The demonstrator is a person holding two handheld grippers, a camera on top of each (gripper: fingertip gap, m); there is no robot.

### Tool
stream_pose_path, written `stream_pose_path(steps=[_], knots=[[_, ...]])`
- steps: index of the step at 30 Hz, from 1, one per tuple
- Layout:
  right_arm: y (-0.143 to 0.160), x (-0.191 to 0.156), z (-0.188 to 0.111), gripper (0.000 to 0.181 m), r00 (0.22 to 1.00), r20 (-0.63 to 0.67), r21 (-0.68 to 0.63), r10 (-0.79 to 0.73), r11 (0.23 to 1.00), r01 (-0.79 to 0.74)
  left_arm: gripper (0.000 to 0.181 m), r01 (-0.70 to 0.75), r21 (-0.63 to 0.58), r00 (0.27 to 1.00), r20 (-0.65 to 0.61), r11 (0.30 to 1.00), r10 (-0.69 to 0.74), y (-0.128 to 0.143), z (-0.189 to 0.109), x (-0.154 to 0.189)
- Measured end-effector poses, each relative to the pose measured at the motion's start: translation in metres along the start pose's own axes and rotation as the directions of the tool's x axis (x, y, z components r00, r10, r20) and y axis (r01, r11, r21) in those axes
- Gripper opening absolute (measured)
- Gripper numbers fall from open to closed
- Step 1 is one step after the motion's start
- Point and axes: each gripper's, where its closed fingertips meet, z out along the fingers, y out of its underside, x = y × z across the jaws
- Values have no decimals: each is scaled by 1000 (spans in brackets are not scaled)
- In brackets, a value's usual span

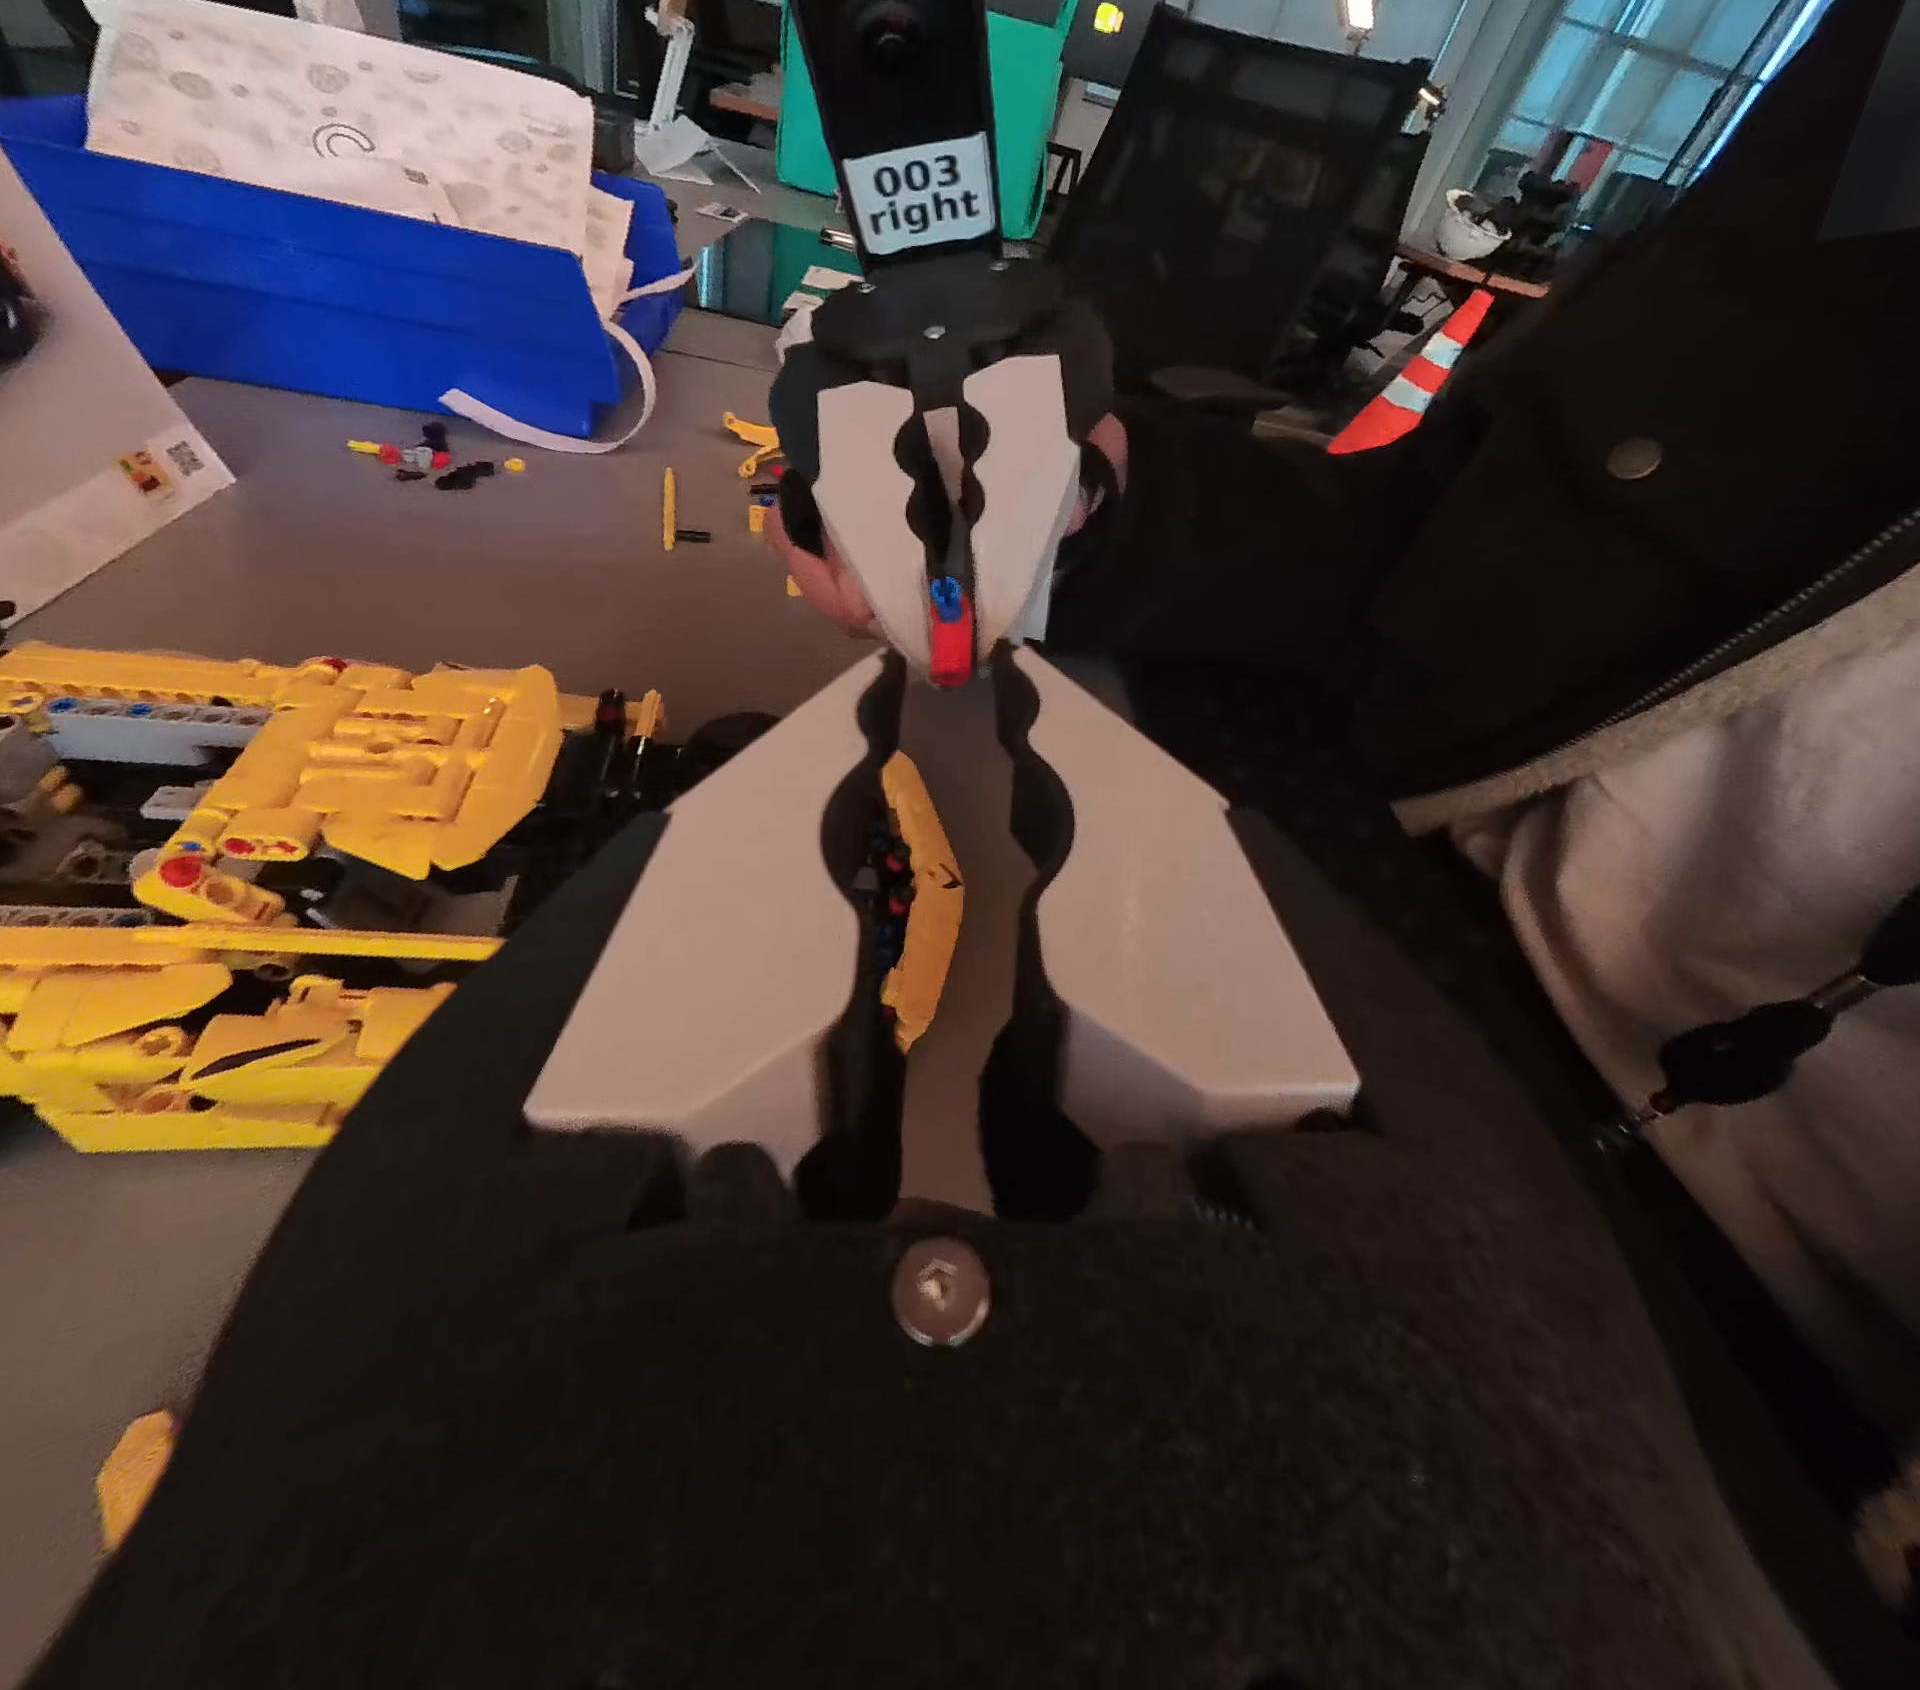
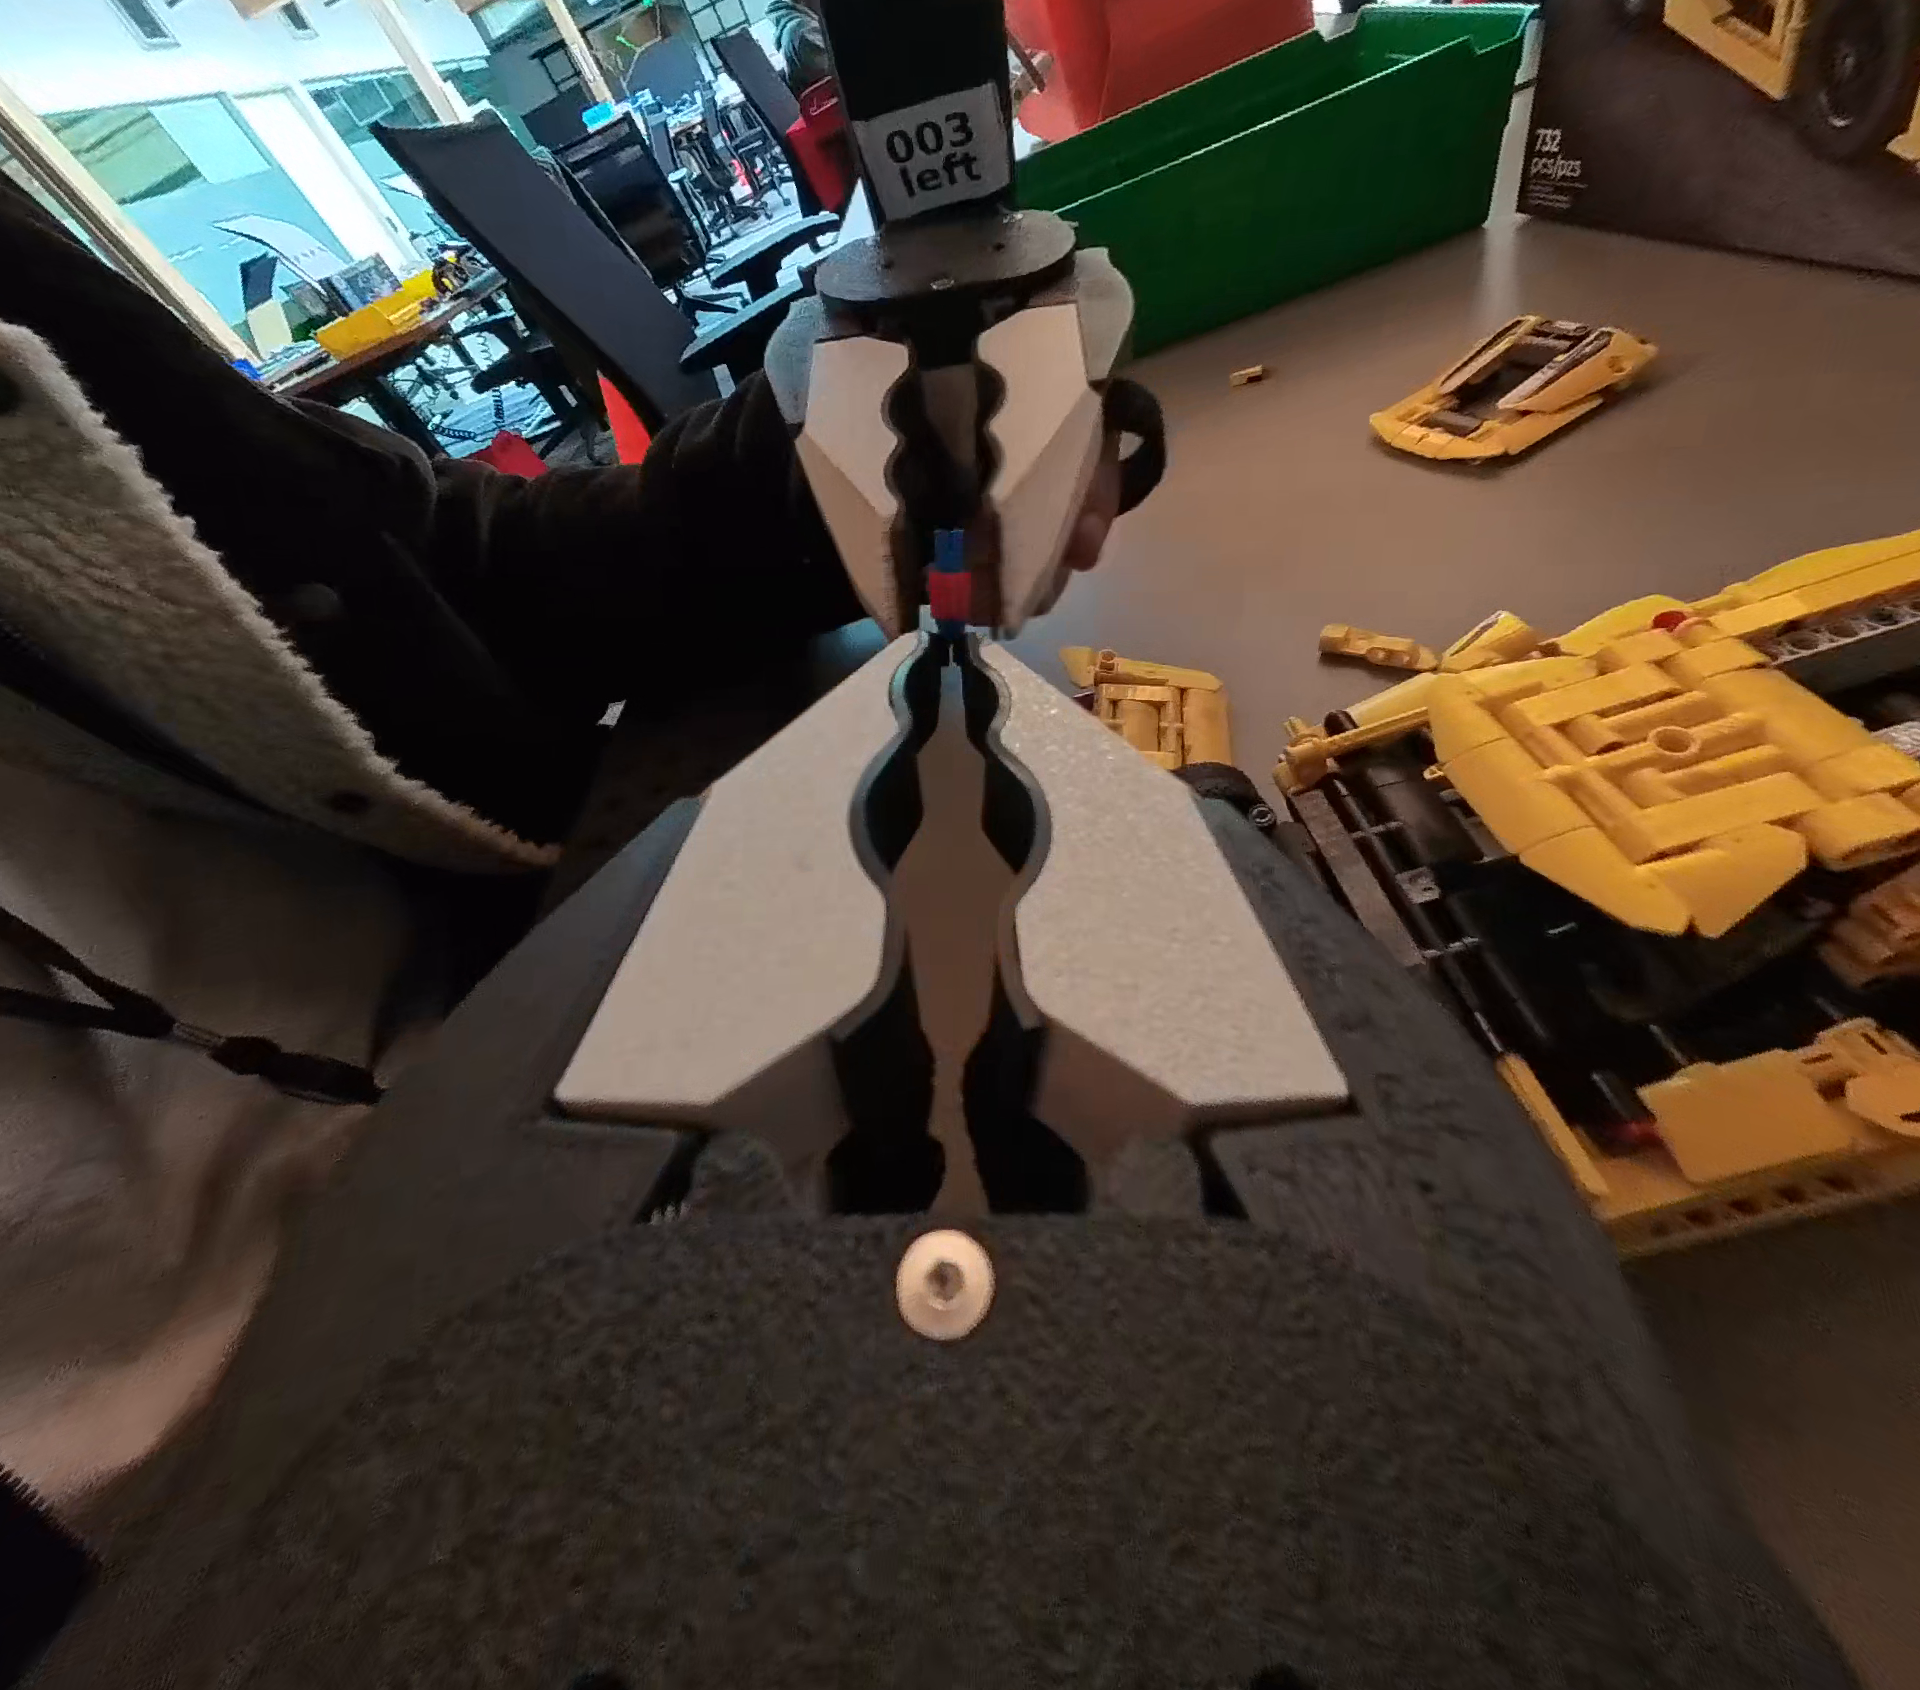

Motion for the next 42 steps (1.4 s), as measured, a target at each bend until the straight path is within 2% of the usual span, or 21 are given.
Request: stream_pose_path(steps=[4,8,18,23,39,42], knots=[[-2,0,-2,4,1000,12,11,13,1000,-13,9,-8,17,1000,-6,1000,8,-3,0,2],[-8,-2,-6,4,999,38,55,27,998,-29,7,50,101,998,-47,994,-45,-11,2,3],[-1,1,-6,4,999,15,7,33,999,-33,8,89,66,995,-54,994,-85,-4,5,0],[-9,0,-11,4,998,35,56,48,997,-50,6,97,146,995,-42,985,-91,-16,7,1],[2,7,-12,3,997,4,17,83,996,-83,5,104,161,993,41,981,-112,-13,13,-10],[5,12,-13,3,998,-36,-14,59,998,-59,5,173,169,984,17,970,-178,-10,15,-13]])
